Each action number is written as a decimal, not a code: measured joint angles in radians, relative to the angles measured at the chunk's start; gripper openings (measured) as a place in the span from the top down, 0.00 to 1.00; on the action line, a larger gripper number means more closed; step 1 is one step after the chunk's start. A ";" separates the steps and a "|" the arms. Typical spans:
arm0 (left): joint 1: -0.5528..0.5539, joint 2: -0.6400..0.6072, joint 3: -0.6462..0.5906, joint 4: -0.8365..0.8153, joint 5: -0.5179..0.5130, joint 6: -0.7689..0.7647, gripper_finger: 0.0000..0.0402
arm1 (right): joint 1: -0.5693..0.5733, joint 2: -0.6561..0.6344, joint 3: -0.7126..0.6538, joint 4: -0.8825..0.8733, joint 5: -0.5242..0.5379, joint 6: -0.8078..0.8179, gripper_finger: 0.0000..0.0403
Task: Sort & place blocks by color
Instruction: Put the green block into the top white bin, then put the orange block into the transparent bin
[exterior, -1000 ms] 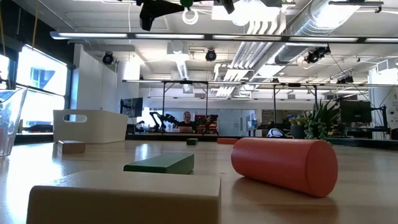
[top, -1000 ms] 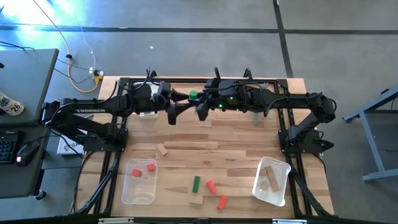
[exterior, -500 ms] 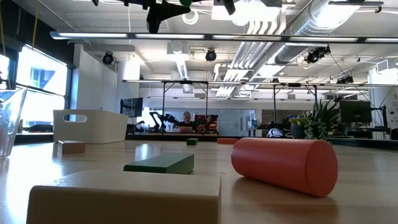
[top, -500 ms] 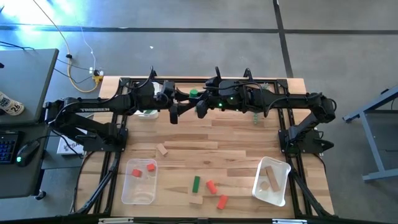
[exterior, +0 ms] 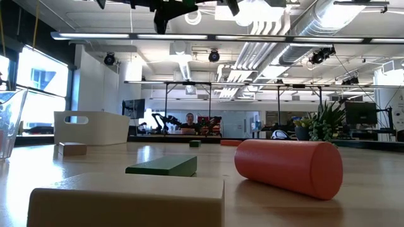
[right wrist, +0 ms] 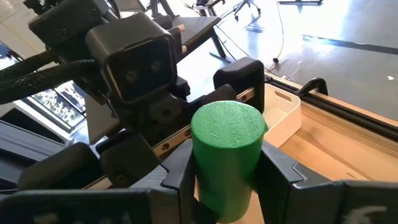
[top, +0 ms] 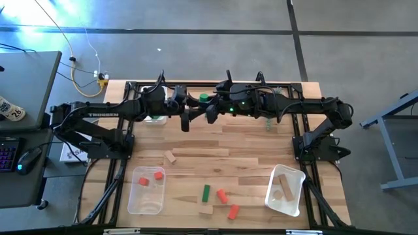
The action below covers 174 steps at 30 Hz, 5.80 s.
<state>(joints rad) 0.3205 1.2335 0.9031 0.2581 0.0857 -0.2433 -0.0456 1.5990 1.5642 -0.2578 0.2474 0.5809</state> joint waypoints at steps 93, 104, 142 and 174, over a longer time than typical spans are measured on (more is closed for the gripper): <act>0.518 0.136 0.000 -1.308 -0.189 -0.165 0.56 | -0.531 0.394 -0.001 -0.422 -0.220 -0.377 0.30; 0.518 0.135 0.003 -1.308 -0.172 -0.185 0.48 | -0.546 0.452 -0.001 -0.450 -0.224 -0.379 0.30; 0.503 0.135 0.314 -1.264 -0.032 0.101 0.48 | -0.536 0.535 -0.005 -0.514 -0.306 -0.243 0.78; 0.445 0.134 0.314 -1.068 0.359 0.011 0.48 | -0.022 0.327 -0.002 -0.133 0.038 -0.002 0.78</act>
<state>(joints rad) 0.7650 1.3678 1.2175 -0.8101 0.4442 -0.2325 -0.0671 1.9259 1.5623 -0.3910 0.2852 0.5788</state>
